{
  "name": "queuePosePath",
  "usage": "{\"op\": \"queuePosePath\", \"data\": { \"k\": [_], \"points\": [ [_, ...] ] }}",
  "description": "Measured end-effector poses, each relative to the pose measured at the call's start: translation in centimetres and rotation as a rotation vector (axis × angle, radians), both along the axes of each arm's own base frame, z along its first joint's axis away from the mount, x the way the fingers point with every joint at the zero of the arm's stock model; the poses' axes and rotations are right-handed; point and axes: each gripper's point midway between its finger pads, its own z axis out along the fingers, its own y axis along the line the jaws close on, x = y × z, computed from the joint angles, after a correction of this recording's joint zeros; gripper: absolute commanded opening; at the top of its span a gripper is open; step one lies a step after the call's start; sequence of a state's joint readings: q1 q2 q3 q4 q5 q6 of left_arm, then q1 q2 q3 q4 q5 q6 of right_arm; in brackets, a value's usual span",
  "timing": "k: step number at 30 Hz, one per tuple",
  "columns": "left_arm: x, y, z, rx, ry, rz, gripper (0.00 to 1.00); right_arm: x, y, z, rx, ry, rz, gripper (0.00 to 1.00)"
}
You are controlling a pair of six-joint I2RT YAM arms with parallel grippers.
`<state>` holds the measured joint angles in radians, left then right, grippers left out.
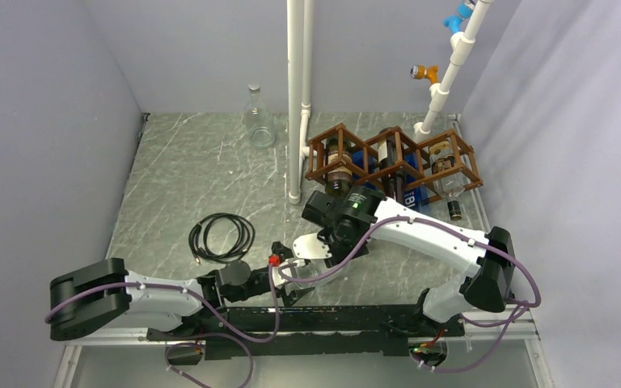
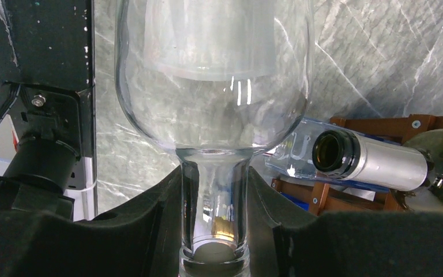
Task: Take the wine bottle off the wine rack
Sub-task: Place the wine bottle at the center of the board.
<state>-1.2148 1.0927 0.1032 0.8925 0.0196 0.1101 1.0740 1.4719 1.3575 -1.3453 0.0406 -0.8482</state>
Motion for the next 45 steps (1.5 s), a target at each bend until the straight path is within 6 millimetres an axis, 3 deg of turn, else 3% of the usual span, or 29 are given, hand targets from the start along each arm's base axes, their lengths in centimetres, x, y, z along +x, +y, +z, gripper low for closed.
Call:
{"op": "queuePosePath", "data": {
  "k": [30,37,45],
  "points": [
    [0.9,-0.3,-1.5,0.011,0.000,0.056,0.94,0.3,0.4,-0.4,-0.010,0.010,-0.027,0.42],
    [1.1,-0.4,-1.5,0.003,0.007,0.067,0.93,0.5,1.9,0.7,0.060,0.007,-0.028,0.46],
    [1.2,-0.3,-1.6,-0.005,0.008,0.076,0.92,0.3,2.2,0.7,0.071,0.014,-0.026,0.47]
  ]
}}
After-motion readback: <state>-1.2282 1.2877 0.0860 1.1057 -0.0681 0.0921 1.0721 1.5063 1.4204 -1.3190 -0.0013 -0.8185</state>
